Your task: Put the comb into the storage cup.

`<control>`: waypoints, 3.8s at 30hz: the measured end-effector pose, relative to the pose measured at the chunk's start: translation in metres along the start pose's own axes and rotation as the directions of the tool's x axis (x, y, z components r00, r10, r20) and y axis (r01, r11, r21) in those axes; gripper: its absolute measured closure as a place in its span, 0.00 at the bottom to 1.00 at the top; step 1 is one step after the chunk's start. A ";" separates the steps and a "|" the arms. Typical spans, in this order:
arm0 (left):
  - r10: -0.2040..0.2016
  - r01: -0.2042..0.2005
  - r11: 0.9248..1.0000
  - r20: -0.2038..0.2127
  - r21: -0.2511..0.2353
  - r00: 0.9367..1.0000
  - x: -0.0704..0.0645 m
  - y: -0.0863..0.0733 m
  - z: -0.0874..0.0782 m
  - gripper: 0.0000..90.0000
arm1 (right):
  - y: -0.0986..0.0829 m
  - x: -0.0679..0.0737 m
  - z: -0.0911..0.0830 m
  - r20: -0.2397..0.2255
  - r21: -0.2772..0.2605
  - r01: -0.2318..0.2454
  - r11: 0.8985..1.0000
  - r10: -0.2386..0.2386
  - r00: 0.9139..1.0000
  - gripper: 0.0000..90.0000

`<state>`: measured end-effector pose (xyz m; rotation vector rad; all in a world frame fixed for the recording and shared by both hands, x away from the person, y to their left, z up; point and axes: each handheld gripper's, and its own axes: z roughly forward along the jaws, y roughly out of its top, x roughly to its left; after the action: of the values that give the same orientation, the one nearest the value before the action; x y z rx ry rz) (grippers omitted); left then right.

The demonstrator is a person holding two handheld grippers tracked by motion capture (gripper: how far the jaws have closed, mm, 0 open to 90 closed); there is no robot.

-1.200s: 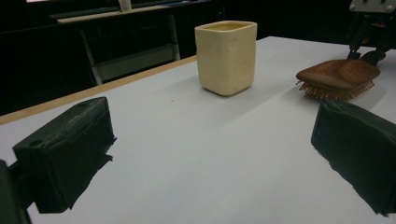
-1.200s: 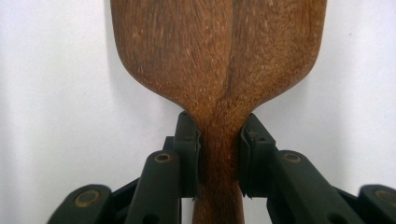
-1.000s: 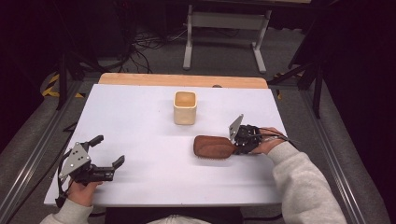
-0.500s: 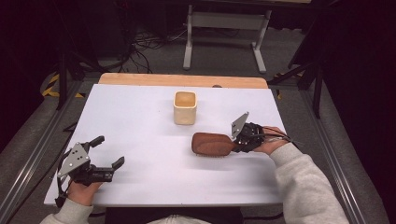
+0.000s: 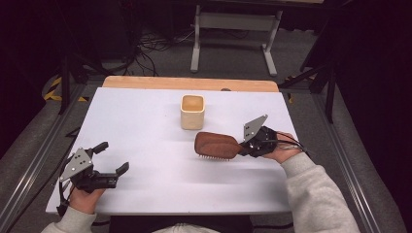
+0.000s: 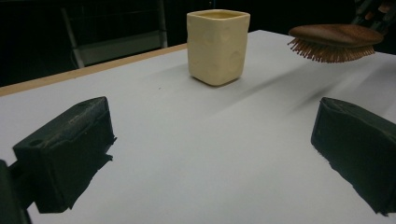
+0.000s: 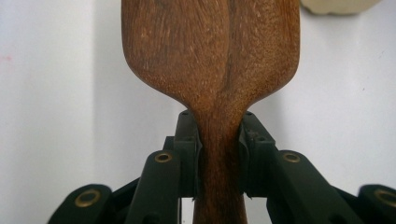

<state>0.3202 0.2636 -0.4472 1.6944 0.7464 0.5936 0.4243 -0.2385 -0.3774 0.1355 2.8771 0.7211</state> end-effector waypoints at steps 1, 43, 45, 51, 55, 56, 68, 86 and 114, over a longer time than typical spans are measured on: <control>0.006 -0.006 1.000 -0.009 -0.010 1.000 -0.001 0.000 0.000 0.00 | 0.001 0.001 -0.002 0.011 -0.022 -0.001 1.000 0.001 1.000 0.80; 0.022 -0.024 0.999 0.081 0.023 0.996 -0.003 0.002 0.001 0.01 | 0.020 0.070 0.026 0.135 -0.522 -0.098 0.847 0.195 0.972 0.80; 0.015 -0.018 0.999 0.084 0.032 0.996 -0.003 0.002 0.001 0.02 | 0.022 0.072 0.033 0.132 -0.541 -0.114 0.833 0.218 0.967 0.80; -0.006 0.003 1.000 0.107 0.023 0.994 -0.003 0.003 0.004 0.02 | 0.025 0.076 0.046 0.147 -0.561 -0.129 0.817 0.252 0.956 0.80; -0.011 0.008 1.000 0.124 0.028 0.992 -0.004 0.008 0.006 0.01 | 0.027 0.081 0.053 0.167 -0.565 -0.125 0.815 0.261 0.951 0.80; -0.011 0.008 1.000 0.124 0.028 0.992 -0.004 0.008 0.006 0.01 | 0.027 0.081 0.054 0.169 -0.566 -0.123 0.815 0.261 0.950 0.80; 0.001 -0.011 0.998 0.182 0.054 0.983 -0.015 0.037 0.023 0.01 | 0.032 0.086 0.059 0.213 -0.571 -0.105 0.815 0.271 0.939 0.80; -0.033 0.013 0.998 0.322 0.064 0.946 -0.031 0.074 0.060 0.00 | 0.034 0.087 0.059 0.240 -0.581 -0.088 0.809 0.274 0.931 0.80; -0.045 -0.006 0.990 0.365 0.138 0.930 -0.065 0.096 0.117 0.00 | 0.034 0.089 0.059 0.267 -0.581 -0.065 0.811 0.265 0.927 0.80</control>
<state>0.3778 0.1236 -0.3817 1.8540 0.5413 0.2004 0.3500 -0.1700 -0.4255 0.3934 2.2313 1.3997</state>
